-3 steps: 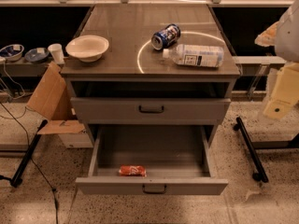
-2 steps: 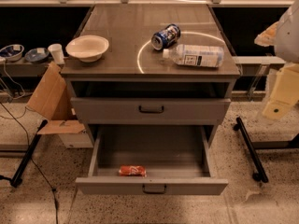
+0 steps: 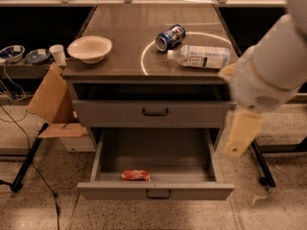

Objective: Pick coke can from middle drawer and place on counter

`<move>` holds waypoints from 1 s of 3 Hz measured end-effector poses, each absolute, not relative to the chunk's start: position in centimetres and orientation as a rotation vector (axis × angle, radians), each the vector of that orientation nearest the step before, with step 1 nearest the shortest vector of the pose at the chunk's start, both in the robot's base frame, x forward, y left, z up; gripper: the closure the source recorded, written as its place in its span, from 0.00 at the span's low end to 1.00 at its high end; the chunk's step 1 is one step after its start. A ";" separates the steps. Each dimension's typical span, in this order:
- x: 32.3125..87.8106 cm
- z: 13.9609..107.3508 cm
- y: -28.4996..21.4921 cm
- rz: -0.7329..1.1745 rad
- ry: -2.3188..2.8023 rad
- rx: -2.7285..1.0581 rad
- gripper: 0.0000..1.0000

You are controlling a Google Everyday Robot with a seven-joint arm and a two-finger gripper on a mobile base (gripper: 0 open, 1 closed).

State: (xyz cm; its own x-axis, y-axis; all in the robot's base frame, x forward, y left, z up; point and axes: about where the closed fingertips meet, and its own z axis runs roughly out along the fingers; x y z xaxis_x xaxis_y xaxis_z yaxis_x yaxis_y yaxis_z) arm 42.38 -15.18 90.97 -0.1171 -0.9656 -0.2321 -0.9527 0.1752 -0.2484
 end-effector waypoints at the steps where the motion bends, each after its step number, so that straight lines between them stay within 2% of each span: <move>1: 41.6 85.5 -10.5 0.008 2.063 -1.864 0.00; 3: 42.1 73.5 1.2 0.028 1.982 -1.962 0.00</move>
Offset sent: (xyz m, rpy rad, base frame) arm -0.0129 0.1809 -0.1939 0.0595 0.0095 0.0976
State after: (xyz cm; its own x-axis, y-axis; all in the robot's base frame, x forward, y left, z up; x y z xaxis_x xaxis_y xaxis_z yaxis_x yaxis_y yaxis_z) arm 42.13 1.19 73.46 0.0210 -0.9657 -0.2589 -0.9726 0.0402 -0.2290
